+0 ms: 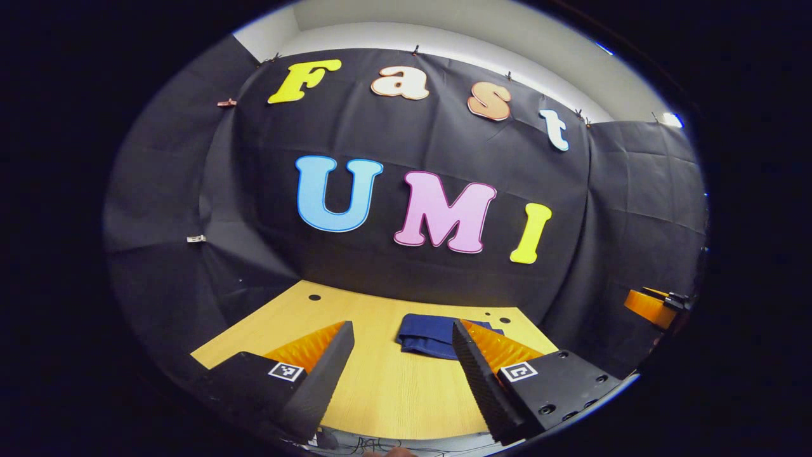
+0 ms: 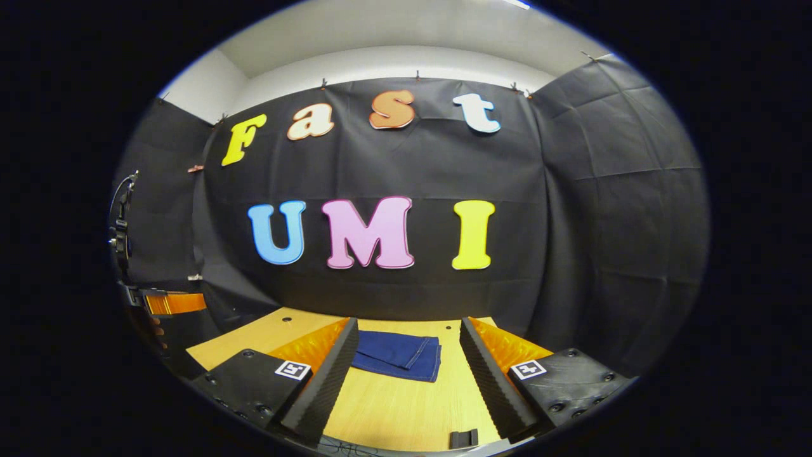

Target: Grasp the waist and the cuffs of the jeans and fold them to make the two legs overlap; first hold the waist and fold one-third of the jeans toward the cuffs, then hold the cuffs and fold the remaining one-third in the same direction to finish folding.

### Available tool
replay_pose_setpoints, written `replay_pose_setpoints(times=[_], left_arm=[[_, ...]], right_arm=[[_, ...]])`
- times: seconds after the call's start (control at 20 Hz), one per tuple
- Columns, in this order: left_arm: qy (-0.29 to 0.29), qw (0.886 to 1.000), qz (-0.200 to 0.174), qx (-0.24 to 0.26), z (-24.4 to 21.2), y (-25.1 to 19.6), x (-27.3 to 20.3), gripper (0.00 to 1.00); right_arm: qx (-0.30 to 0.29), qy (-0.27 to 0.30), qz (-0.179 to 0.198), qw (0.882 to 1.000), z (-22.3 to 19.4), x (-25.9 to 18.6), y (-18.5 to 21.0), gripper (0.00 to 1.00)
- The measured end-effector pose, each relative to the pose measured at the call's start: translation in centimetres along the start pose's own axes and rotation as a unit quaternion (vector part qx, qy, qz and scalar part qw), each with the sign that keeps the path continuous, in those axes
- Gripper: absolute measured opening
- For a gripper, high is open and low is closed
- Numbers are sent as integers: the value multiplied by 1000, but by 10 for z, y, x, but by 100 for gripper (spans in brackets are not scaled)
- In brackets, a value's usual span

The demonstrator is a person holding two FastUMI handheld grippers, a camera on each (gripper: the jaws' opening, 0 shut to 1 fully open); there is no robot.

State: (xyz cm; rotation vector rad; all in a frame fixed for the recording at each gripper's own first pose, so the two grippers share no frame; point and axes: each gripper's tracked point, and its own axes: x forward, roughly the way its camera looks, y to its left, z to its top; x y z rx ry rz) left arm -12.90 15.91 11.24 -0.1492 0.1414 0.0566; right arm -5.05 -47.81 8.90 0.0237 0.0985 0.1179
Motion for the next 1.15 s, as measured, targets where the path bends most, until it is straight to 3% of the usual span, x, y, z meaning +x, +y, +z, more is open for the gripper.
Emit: replay_pose_setpoints(times=[0.2,0.35,0.5,0.6,0.8,1.15], left_arm=[[6,999,42,-21,-20,-5,-29,96],[0,999,52,-13,-21,-2,-36,96],[-15,998,61,9,-12,18,-24,96],[-2,997,75,-2,-18,30,-9,96],[-5,998,62,5,-30,32,7,97],[38,997,52,35,-74,42,8,97]], right_arm=[[1,7,45,999,-3,4,13,98],[-14,15,67,998,-13,7,23,98],[-17,15,50,998,-15,8,35,98],[-11,17,38,999,-17,10,48,98],[-5,30,25,999,-39,23,74,98],[-1,68,7,998,-74,27,102,98]])
